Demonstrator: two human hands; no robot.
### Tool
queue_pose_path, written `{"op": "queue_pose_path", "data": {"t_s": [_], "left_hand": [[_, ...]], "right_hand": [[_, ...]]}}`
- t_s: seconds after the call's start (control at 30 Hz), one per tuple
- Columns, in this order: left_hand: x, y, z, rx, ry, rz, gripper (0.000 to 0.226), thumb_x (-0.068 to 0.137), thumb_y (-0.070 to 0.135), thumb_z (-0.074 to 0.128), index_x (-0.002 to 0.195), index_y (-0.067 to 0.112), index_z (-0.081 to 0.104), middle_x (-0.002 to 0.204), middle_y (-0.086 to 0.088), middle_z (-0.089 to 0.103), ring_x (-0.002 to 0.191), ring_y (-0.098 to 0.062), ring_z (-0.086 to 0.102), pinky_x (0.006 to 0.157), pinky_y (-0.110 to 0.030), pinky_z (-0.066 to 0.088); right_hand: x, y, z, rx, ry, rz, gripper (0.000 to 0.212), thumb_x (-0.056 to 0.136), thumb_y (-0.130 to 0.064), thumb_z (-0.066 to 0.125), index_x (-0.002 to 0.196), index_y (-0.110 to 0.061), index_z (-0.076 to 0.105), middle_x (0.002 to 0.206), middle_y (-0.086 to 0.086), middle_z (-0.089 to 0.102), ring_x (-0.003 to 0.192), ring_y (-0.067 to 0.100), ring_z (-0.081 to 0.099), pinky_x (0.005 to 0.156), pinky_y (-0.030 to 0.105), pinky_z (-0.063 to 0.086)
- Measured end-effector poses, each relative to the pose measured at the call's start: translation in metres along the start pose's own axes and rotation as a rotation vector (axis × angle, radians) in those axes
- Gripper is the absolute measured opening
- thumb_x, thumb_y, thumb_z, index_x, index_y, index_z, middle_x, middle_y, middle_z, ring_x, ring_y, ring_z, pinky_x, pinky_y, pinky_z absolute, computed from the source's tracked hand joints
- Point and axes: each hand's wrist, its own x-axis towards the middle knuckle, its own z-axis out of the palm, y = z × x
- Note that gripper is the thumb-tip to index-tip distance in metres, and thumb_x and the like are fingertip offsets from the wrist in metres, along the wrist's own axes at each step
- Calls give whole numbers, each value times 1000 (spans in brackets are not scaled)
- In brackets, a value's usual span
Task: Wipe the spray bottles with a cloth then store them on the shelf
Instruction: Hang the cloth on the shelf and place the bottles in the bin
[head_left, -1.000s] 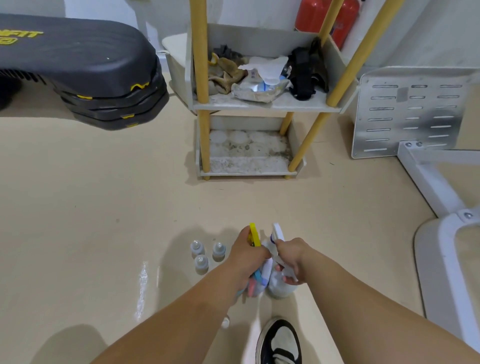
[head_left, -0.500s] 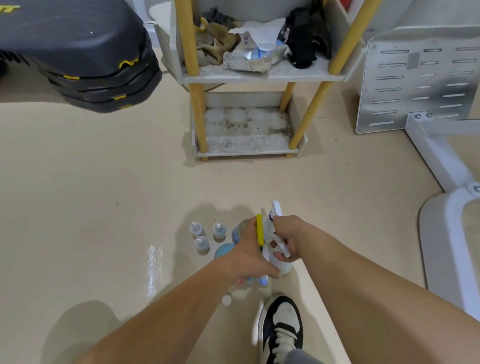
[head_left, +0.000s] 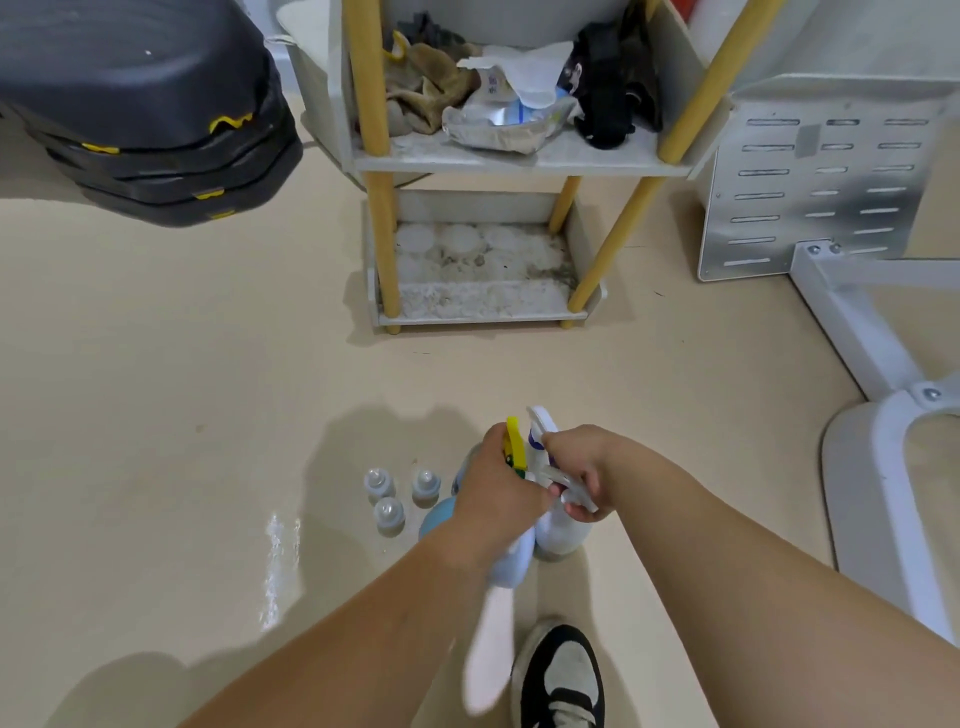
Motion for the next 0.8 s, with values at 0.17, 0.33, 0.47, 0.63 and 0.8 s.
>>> {"op": "queue_pose_path", "data": {"t_s": [0.17, 0.33, 0.47, 0.63, 0.8], "left_hand": [[-1, 38, -17, -112, 25, -22, 34, 57, 13, 62, 90, 21, 55, 71, 7, 54, 62, -21, 51, 60, -33, 47], [-47, 110, -45, -98, -25, -26, 33, 74, 1, 66, 98, 18, 50, 79, 2, 52, 62, -15, 48, 49, -19, 43], [-103, 205, -71, -79, -70, -4, 33, 78, 0, 67, 87, 24, 47, 77, 6, 50, 62, -12, 46, 49, -12, 40], [-195, 350, -113, -21, -165, 50, 34, 79, 3, 69, 90, 31, 52, 75, 13, 51, 69, -11, 50, 66, -27, 42], [-285, 497, -157, -74, -128, 58, 33, 64, 12, 67, 89, 30, 55, 67, 11, 53, 64, -17, 50, 56, -26, 42]], "right_hand": [[-1, -15, -6, 3, 49, -7, 29, 97, -38, 59, 82, -13, 55, 73, 7, 51, 63, 24, 45, 61, 29, 39], [-72, -27, -27, 87, 104, -55, 34, 99, -41, 58, 99, -7, 60, 79, 13, 60, 63, 26, 47, 55, 27, 41], [-173, -56, -68, 111, 103, -82, 34, 100, -42, 59, 89, -10, 54, 72, 11, 56, 50, 21, 41, 52, 25, 40], [-329, -107, -121, 79, 107, -181, 35, 101, -41, 59, 87, -9, 54, 67, 10, 54, 52, 23, 45, 50, 25, 41], [-500, -155, -176, 113, 141, -286, 34, 102, -42, 58, 92, -10, 57, 79, 16, 62, 54, 24, 50, 48, 27, 46]]}}
